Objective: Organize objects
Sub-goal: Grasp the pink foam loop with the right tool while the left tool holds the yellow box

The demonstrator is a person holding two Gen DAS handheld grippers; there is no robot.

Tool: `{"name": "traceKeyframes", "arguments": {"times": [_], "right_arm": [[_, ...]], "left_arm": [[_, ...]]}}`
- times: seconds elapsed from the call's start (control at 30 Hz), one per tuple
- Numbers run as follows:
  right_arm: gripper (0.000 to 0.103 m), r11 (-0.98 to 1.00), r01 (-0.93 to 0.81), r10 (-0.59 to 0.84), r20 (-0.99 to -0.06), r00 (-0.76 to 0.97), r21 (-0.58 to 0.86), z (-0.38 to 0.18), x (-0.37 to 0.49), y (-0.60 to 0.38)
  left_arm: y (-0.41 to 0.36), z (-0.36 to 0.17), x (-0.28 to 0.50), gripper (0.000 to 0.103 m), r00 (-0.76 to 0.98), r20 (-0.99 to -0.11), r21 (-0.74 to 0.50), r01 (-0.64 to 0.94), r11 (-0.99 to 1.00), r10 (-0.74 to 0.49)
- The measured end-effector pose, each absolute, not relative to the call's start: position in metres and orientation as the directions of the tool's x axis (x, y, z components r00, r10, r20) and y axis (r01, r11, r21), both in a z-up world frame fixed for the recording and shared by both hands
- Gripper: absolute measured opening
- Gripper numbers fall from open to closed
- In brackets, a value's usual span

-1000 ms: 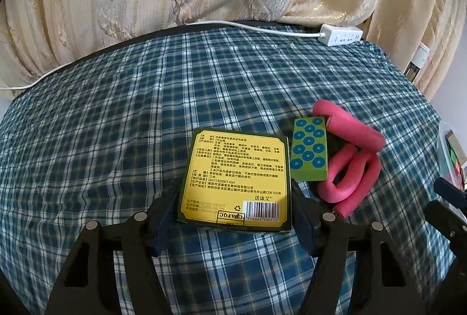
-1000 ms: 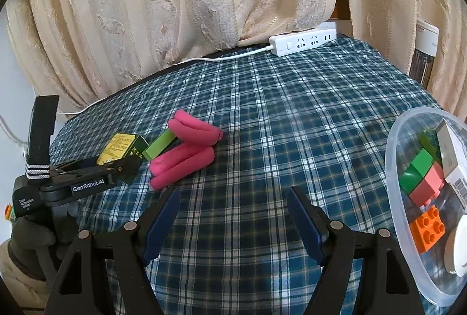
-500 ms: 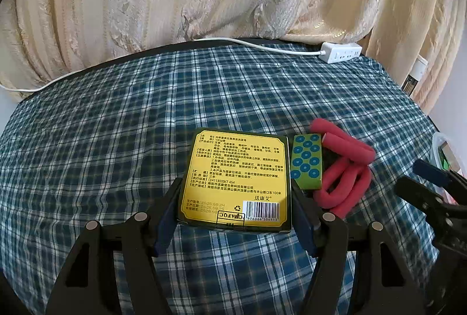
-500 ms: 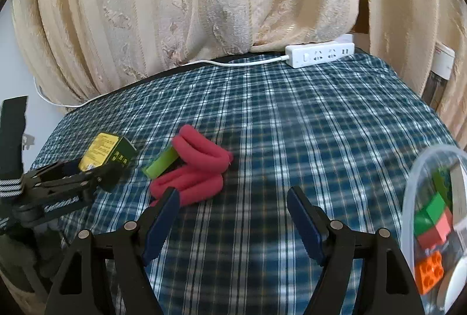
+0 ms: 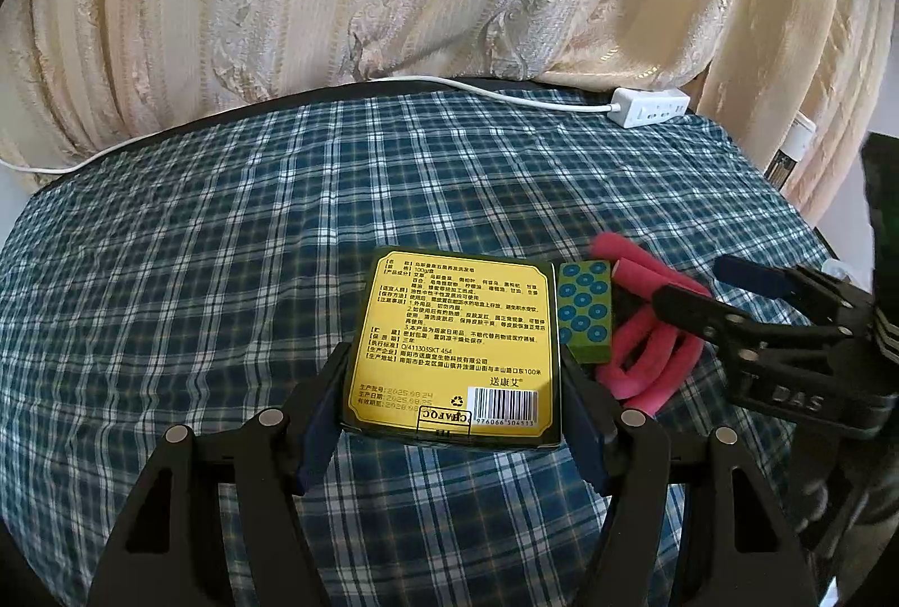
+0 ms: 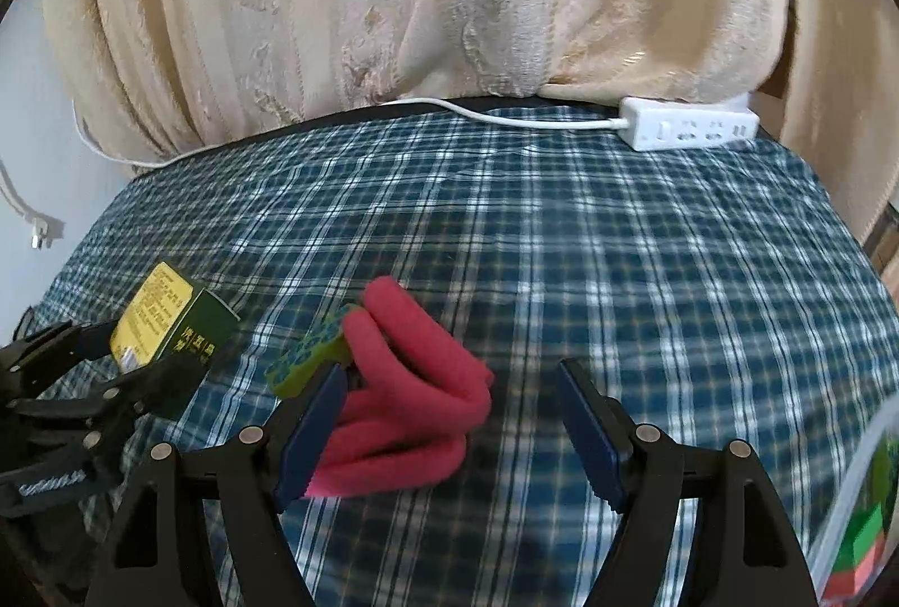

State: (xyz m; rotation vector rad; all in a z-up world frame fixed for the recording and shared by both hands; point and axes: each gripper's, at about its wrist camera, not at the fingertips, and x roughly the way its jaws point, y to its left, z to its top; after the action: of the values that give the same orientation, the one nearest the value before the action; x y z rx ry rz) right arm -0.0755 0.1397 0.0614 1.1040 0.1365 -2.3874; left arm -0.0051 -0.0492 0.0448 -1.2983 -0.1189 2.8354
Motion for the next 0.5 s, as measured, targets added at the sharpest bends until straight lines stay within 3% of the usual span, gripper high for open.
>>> {"name": "traceKeyframes", "arguments": {"times": [0.33,0.5], "right_arm": [[0.079,-0.836,0.543,-0.409,-0.753,-0.516,0.082,0.05,-0.091,0.121],[0.057,-0.819,0.566,-0.428,-0.754,-0.497,0.092,0.047,-0.092,0.116]], "left_arm": [[-0.053,0.041,-0.009,0.068,-0.64,-0.766,-0.089,0.021,-0.996,0.055],[-0.054,0.039,-0.012,0.068,-0.634,-0.771,-0.092,0.022,-0.995,0.058]]}}
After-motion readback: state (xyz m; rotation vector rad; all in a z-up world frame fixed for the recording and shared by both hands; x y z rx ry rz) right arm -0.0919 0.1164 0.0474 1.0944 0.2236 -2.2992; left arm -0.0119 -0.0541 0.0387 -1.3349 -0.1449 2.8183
